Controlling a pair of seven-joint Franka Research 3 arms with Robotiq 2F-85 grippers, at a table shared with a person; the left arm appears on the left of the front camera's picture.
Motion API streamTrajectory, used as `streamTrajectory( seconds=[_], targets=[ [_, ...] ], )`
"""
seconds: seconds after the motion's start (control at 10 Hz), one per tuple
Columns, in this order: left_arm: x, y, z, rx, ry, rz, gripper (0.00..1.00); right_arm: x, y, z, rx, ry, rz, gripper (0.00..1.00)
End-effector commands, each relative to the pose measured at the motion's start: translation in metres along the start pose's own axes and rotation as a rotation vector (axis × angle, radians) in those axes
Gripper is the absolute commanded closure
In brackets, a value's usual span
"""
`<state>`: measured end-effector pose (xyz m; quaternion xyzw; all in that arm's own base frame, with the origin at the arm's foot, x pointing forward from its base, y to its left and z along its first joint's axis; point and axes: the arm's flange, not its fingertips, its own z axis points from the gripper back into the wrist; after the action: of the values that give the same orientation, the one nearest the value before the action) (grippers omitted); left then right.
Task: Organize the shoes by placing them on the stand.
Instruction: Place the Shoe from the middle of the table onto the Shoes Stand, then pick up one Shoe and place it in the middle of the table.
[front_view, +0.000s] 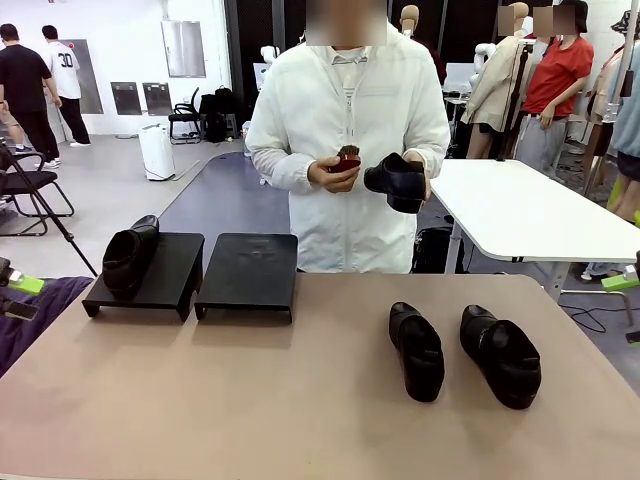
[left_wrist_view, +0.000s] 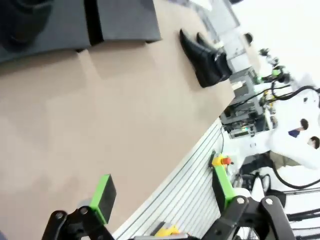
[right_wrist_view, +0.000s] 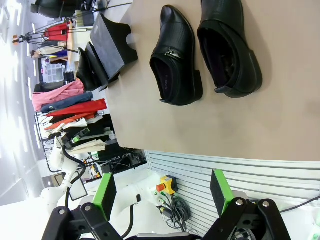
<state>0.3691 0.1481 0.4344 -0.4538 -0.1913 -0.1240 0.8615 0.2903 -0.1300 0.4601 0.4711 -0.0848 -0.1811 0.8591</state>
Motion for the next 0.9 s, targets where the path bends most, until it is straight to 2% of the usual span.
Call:
streamTrajectory(
  seconds=[0.0, 0.8],
  targets=[
    [0.0245, -0.0258, -0.0030, 0.092, 0.128, -0.090, 0.00, -0.0001, -0.0001, 0.0034, -0.010, 0.009, 0.019, 0.00],
    [0.0245, -0.0258, -0.0030, 0.092, 0.128, -0.090, 0.00, -0.0001, -0.0001, 0.0034, -0.010, 0.009, 0.019, 0.00]
  ],
)
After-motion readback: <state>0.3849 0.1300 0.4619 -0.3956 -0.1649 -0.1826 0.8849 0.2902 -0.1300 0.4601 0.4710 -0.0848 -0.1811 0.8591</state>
